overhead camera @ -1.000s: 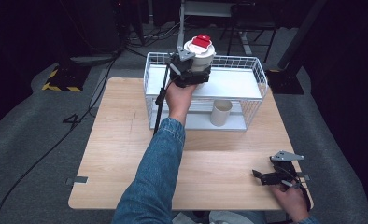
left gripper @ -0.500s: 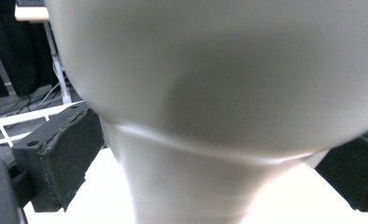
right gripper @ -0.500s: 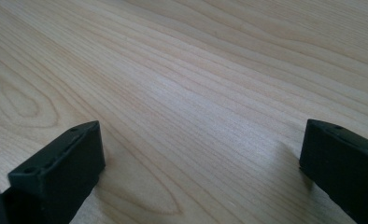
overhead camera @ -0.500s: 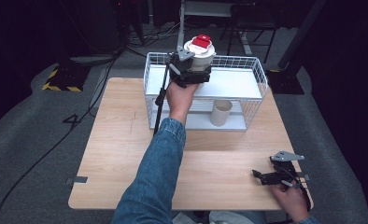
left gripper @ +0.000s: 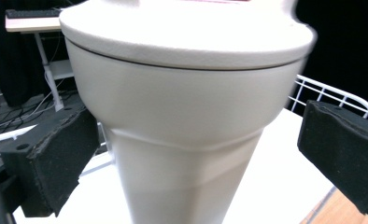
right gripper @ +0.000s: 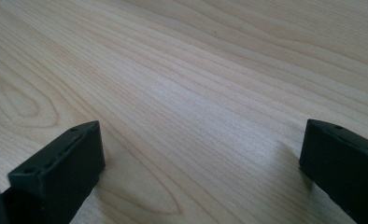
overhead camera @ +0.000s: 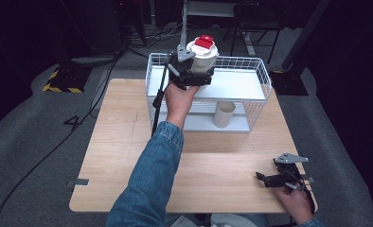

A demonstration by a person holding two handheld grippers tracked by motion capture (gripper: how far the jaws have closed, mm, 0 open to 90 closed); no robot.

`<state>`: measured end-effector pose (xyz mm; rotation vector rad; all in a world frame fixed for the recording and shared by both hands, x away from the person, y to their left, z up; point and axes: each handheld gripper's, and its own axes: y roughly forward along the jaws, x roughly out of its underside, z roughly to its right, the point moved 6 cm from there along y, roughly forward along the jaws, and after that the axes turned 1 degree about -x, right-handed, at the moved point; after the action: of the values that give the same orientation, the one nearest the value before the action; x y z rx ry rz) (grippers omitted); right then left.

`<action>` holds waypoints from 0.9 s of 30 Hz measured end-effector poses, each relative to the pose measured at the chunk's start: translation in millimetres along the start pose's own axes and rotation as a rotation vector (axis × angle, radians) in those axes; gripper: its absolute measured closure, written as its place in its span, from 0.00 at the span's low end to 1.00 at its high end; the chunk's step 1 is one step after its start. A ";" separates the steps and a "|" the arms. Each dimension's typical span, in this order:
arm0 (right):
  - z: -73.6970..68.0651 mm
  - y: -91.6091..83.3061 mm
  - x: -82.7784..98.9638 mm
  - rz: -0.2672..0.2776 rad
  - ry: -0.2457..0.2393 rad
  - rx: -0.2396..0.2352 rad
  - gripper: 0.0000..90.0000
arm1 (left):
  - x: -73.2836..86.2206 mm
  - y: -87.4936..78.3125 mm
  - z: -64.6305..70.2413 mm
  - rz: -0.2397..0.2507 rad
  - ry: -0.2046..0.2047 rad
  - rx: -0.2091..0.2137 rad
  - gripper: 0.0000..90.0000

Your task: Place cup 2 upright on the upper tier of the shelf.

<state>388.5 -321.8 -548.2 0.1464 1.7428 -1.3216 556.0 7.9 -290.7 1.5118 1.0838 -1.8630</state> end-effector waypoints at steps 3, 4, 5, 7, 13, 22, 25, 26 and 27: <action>-0.3 0.0 -0.1 0.001 0.005 0.000 0.00 | -0.1 -6.5 1.3 -0.007 0.025 -0.020 0.00; -0.3 0.1 -0.1 0.001 0.005 0.000 0.00 | -0.6 -9.3 1.8 -0.006 0.032 -0.022 0.00; -0.3 0.1 -0.1 0.001 0.004 0.000 0.00 | -0.9 -12.1 2.7 -0.004 0.030 -0.019 0.00; -0.3 0.0 -0.1 0.001 0.004 0.000 0.00 | -1.6 -19.0 4.1 0.005 0.032 -0.016 0.00; 0.0 0.0 0.2 -0.001 -0.002 -0.001 0.00 | 0.1 -41.7 3.4 0.010 0.034 -0.012 0.00; -0.1 0.0 0.0 0.000 0.001 -0.001 0.00 | 8.0 -79.9 -0.3 0.026 0.008 -0.001 0.00; -0.1 0.0 0.0 0.000 0.001 -0.001 0.00 | 11.6 -91.9 -0.7 0.031 0.015 -0.003 0.00; -0.1 0.0 0.0 -0.001 0.001 -0.001 0.00 | 13.4 -96.2 -0.6 0.035 0.015 -0.004 0.00; -0.1 0.0 0.0 -0.001 0.001 -0.001 0.00 | 14.8 -98.8 -0.5 0.031 0.015 -0.003 0.00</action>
<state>388.5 -321.7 -548.3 0.1461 1.7442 -1.3215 474.7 64.6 -278.6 1.5353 1.0637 -1.8311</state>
